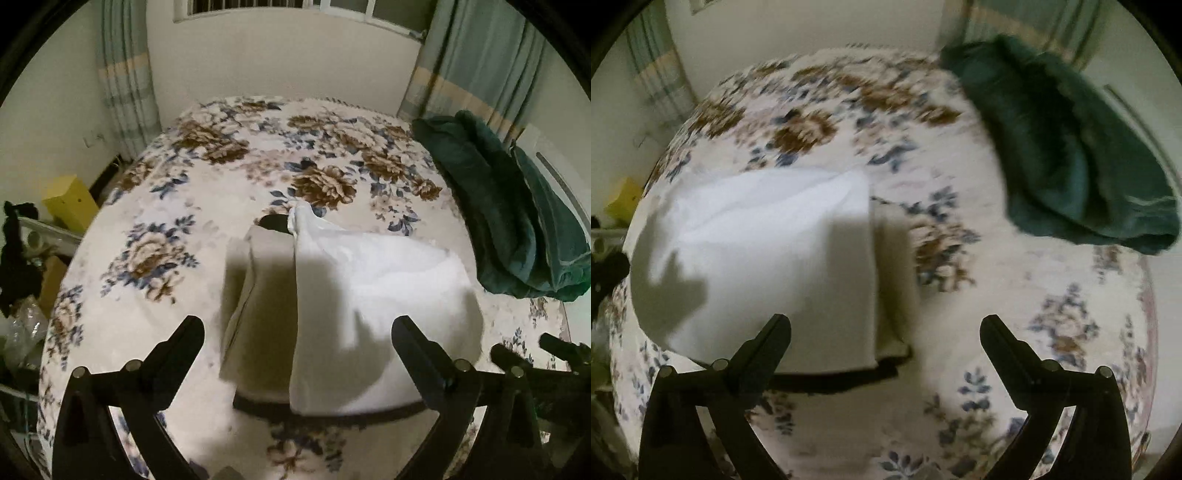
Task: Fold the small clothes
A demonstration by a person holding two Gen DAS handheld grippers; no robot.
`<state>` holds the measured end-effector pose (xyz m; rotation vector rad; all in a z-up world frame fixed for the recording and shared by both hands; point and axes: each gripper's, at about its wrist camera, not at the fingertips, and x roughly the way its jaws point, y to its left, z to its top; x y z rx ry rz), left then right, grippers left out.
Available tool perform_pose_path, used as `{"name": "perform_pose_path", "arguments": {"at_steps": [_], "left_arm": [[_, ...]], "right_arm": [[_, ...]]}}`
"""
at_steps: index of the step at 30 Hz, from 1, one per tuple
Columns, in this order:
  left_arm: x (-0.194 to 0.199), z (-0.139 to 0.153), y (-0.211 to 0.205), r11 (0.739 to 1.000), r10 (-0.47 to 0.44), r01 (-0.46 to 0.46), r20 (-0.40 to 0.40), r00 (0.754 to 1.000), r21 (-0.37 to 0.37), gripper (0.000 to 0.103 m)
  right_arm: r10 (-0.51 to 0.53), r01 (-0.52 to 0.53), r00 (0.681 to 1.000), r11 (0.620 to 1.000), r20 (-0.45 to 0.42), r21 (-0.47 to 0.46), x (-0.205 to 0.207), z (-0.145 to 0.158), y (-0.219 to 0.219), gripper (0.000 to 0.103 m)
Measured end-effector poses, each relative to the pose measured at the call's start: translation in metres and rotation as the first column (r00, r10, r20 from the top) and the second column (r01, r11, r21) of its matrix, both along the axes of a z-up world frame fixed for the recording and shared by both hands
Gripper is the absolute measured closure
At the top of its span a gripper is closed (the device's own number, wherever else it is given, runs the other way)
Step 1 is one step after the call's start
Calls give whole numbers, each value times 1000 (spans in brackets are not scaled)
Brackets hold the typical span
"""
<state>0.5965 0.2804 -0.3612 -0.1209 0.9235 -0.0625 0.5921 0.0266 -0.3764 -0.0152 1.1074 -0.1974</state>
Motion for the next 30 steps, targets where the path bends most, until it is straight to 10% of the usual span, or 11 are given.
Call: {"name": "perform_pose_path", "arguments": {"at_steps": [30], "left_arm": [[-293,231,-44,995,36,-59,277,960,77,0]], "right_arm": [[92,-76,915,996,393,-57,-371,322,3,0]]}}
